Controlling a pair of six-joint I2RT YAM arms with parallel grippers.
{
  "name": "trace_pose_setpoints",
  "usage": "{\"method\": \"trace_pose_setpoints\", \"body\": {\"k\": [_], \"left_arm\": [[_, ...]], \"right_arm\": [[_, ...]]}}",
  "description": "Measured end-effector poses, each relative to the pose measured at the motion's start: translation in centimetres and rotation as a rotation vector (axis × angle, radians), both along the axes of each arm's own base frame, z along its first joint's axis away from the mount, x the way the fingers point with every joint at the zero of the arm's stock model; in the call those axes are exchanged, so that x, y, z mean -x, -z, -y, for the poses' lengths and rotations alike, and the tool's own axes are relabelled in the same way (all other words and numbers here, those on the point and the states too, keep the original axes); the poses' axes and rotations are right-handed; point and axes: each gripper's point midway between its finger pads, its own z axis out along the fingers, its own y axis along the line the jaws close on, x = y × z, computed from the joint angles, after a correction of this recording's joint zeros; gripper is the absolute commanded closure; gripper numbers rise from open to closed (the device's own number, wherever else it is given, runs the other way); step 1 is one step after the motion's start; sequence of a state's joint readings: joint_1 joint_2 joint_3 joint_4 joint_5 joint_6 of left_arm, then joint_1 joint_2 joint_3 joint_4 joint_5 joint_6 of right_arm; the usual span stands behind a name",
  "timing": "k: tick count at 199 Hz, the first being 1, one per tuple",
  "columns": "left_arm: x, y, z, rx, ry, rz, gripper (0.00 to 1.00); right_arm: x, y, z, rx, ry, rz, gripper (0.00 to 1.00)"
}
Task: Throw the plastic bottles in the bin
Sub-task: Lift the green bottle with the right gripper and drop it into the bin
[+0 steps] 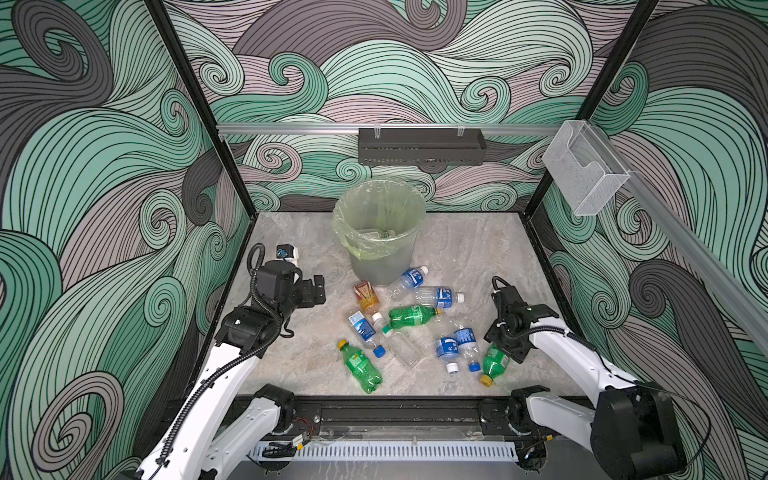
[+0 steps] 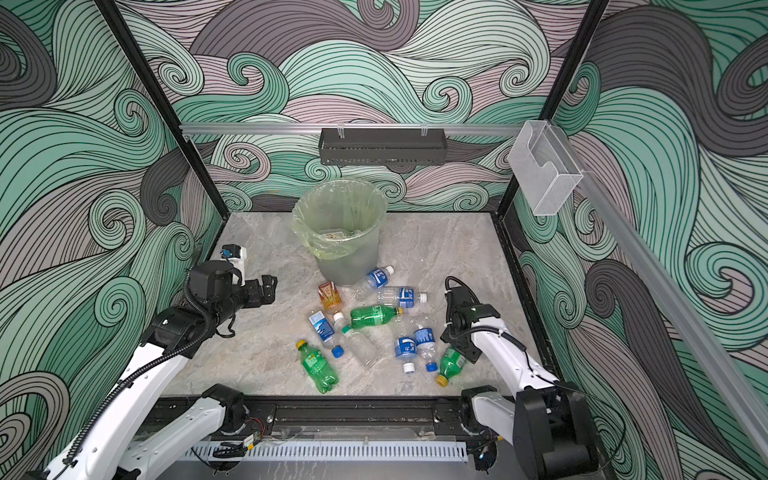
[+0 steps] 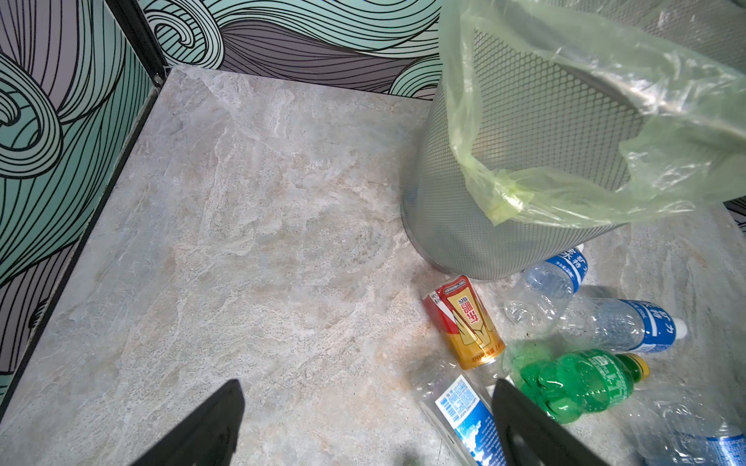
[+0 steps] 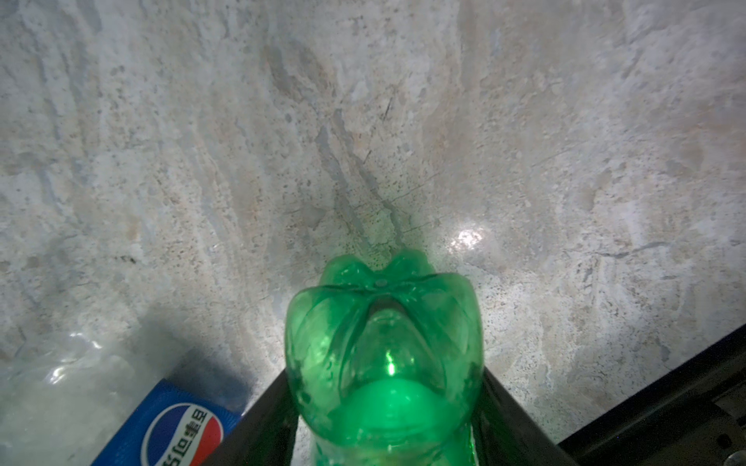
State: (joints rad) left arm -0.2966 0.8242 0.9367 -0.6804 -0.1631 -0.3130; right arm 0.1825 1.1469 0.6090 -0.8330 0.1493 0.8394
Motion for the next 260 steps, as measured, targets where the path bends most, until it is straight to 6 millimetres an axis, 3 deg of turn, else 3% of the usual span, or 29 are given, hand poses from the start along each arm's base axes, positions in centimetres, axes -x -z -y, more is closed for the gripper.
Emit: {"method": "trace_pose_setpoints", "body": {"k": [52, 103, 121, 176, 223, 260], "left_arm": [[0.3, -0.3, 0.0, 0.029, -0.012, 0.009, 0.04], [0.6, -0.6, 0.0, 0.058, -0.022, 0.022, 0.04], [0.6, -0.5, 0.0, 0.065, -0.027, 0.019, 0.05], [0.9, 0.0, -0.1, 0.071, -0.040, -0.005, 0.05], [1.4, 0.7, -0.2, 0.063, -0.042, -0.031, 0.06], [2.1, 2.5, -0.4, 0.047, -0.040, -0.082, 0.06]], "right_arm": [[-0.7, 0.1, -0.5, -0.016, -0.078, -0.001, 0.52], [-2.0, -1.5, -1.1, -0.023, -0.197, 0.011, 0.55], [-3.4, -3.4, -1.4, -0.016, -0.255, 0.051, 0.59], [-6.8, -10.6, -2.6, -0.011, -0.430, 0.253, 0.60], [-7.6, -15.9, -6.4, -0.159, -0.604, 0.499, 0.59], [-8.7, -20.2, -9.4, -0.281, -0.695, 0.726, 0.57]]}}
